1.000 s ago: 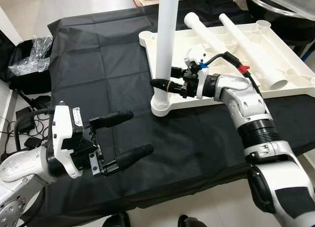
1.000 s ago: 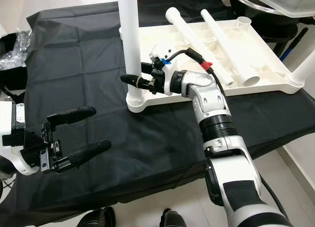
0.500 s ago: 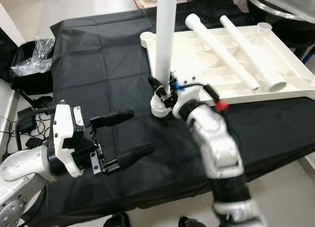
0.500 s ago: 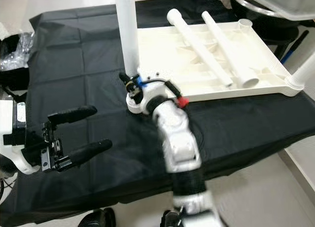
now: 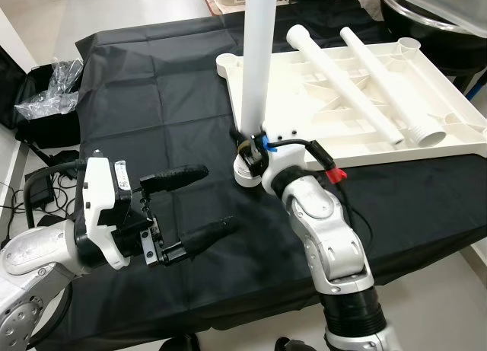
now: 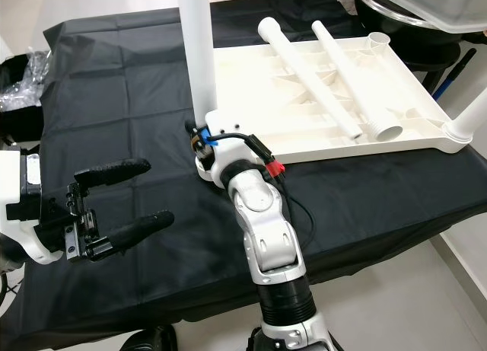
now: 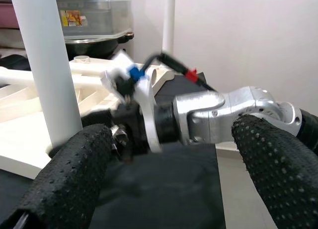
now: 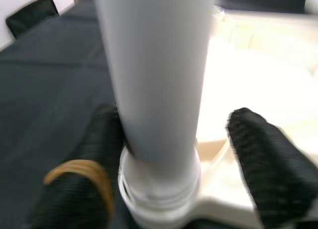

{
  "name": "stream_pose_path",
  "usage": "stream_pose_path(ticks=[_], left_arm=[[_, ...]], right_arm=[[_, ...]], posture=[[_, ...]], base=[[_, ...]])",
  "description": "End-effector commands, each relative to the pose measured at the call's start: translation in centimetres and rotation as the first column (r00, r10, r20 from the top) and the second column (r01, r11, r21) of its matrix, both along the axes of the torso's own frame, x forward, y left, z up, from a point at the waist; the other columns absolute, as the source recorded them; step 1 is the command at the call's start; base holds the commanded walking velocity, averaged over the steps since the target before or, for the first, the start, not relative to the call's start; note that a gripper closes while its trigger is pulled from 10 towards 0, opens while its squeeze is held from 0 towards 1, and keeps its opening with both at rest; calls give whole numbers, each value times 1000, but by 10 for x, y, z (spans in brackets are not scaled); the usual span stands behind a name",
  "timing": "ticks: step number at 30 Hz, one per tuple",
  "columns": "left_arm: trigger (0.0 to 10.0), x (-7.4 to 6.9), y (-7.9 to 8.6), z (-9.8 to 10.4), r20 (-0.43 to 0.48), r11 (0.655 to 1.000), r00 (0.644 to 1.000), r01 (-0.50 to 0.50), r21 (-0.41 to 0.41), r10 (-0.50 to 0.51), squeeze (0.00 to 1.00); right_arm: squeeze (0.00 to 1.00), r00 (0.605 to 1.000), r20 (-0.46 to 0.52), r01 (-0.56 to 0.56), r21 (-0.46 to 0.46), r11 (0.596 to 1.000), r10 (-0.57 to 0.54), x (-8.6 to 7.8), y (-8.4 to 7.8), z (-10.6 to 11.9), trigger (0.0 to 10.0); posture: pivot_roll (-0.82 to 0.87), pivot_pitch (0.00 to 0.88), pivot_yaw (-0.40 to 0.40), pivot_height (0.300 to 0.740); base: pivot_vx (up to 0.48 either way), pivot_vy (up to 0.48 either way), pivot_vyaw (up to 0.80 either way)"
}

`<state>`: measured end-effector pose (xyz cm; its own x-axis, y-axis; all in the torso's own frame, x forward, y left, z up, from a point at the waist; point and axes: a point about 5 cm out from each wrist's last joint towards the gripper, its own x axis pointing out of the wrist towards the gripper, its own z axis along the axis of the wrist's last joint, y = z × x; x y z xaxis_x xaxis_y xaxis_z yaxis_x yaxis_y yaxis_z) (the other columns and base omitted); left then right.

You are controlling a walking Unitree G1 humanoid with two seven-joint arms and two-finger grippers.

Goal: Building children table

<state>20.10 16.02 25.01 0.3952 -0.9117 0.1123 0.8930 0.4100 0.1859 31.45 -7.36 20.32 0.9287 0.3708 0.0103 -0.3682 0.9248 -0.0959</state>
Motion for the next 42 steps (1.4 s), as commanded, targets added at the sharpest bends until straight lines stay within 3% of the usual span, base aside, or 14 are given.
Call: stream_pose_path(ticks=[1,4,7,11,13,14,15,16,17,34,35,37,38,42], left_arm=[[10000,-1,-3,-2,-6,1000,1000,15,2,-15,0],[10000,-1,-3,-2,-5,1000,1000,16,3,-16,0],[10000,-1,-2,-2,-6,1000,1000,15,3,-15,0],[10000,-1,-1,-2,-7,1000,1000,15,3,-15,0],[10000,-2,-1,-2,-9,1000,1000,15,5,-15,0],[10000,-2,-1,-2,-9,1000,1000,15,5,-15,0],[10000,-2,0,-2,-10,1000,1000,15,6,-15,0],[10000,-2,0,-2,-10,1000,1000,15,6,-15,0],[10000,-3,1,-2,-11,1000,1000,14,10,-14,0],[10000,-7,8,2,-13,1000,1000,-8,18,8,0],[10000,-6,9,1,-13,1000,1000,-10,19,10,0],[10000,-6,9,1,-12,1000,1000,-11,19,12,0],[10000,-6,9,2,-10,1000,1000,-12,17,12,0],[10000,-5,9,3,-8,1000,1000,-12,15,12,0]], right_arm=[[1000,1000,1,-19,23,1000,19,0,-3,3,10000],[1000,982,9,-191,55,980,191,2,-11,13,10000],[1000,950,-2,-312,-46,949,313,11,-39,25,10000],[1000,921,-12,-389,-78,918,389,12,-43,33,10000],[992,850,-59,-527,-109,843,523,7,-37,34,10000],[992,850,-59,-527,-109,843,523,7,-37,34,10000],[698,821,-70,-570,-135,810,566,6,-33,34,10000],[698,821,-70,-570,-135,810,566,6,-33,34,10000],[0,821,-32,-569,-117,814,570,17,-23,46,10000],[0,791,-31,-608,-146,781,610,42,-28,66,10000],[0,793,-39,-606,-149,781,608,43,-32,65,2745],[0,796,-46,-603,-151,783,604,44,-36,64,2745],[0,798,-48,-599,-155,785,600,45,-39,64,0],[0,803,-47,-593,-161,789,594,46,-42,64,0]], posture=[[33,206,-13,740],[32,210,-11,740],[31,218,-11,740],[34,219,-11,740],[40,226,-11,740],[40,226,-11,740],[40,226,-11,740],[40,226,-11,740],[48,232,-7,740],[58,252,-11,740],[54,251,-10,740],[54,250,-11,740],[52,248,-12,740],[50,250,-10,740]], base=[[0,0,0],[0,0,0],[0,0,0],[0,0,0],[0,0,0],[0,0,0],[0,0,0],[0,0,0],[0,0,0],[0,0,0],[0,0,0],[0,0,0],[0,0,0],[0,0,0]])
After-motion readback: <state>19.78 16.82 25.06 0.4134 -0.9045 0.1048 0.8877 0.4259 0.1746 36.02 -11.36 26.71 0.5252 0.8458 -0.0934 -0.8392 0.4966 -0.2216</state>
